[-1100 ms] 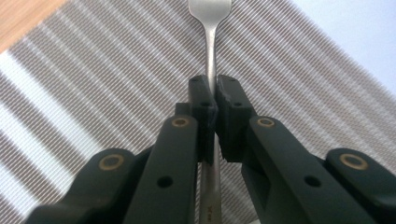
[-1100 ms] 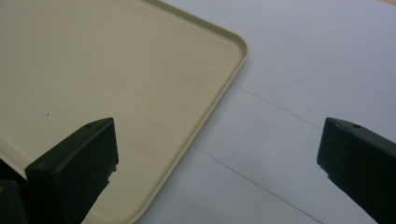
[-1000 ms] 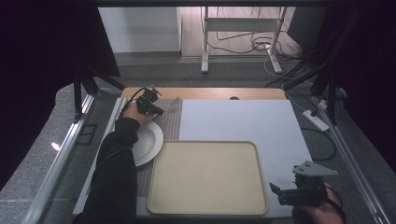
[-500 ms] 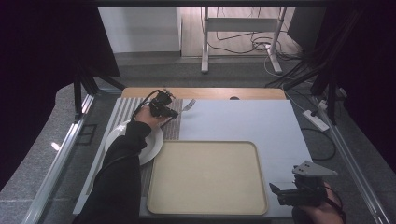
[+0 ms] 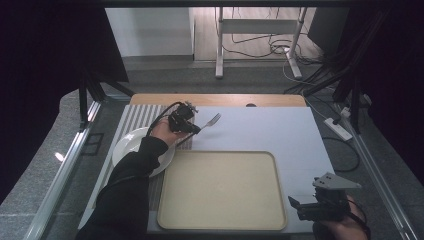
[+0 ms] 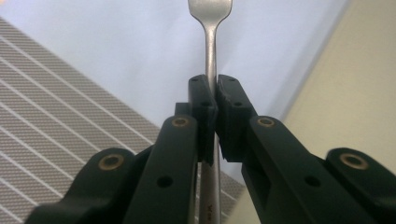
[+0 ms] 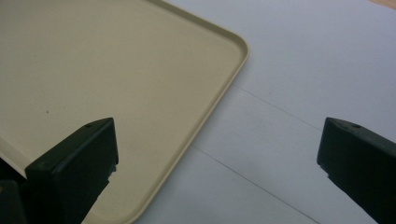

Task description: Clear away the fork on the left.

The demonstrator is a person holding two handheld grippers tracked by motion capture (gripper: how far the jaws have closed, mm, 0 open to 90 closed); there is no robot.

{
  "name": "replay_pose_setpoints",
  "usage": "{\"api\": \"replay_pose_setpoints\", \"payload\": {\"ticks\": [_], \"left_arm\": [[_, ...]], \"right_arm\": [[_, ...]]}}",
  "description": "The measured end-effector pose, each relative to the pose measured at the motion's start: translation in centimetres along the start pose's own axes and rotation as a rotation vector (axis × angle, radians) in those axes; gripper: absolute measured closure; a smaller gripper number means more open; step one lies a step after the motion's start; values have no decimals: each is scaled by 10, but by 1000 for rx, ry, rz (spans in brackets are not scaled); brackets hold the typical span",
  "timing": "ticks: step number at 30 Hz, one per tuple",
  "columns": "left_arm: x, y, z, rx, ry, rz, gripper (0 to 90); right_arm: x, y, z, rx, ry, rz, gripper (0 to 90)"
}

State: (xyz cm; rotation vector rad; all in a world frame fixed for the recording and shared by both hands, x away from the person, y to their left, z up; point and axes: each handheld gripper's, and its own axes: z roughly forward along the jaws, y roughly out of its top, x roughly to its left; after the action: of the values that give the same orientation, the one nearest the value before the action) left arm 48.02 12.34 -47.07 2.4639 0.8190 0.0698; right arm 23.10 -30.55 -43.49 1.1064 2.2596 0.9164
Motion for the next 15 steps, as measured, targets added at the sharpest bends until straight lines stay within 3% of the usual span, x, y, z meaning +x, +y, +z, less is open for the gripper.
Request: {"api": "replay_pose_setpoints", "payload": {"ticks": [7,10,15], "left_arm": [[-18,-18,-9,21,-1,-9,848],[-23,-27,-12,8,-30,-26,848],[-38,-32,-16,-3,-45,-31,848]], "right_arm": [[0,0,-1,-4,-3,5,0],[0,0,0,-4,-4,2,0],[1,0,0,-3,-6,-2,0]]}}
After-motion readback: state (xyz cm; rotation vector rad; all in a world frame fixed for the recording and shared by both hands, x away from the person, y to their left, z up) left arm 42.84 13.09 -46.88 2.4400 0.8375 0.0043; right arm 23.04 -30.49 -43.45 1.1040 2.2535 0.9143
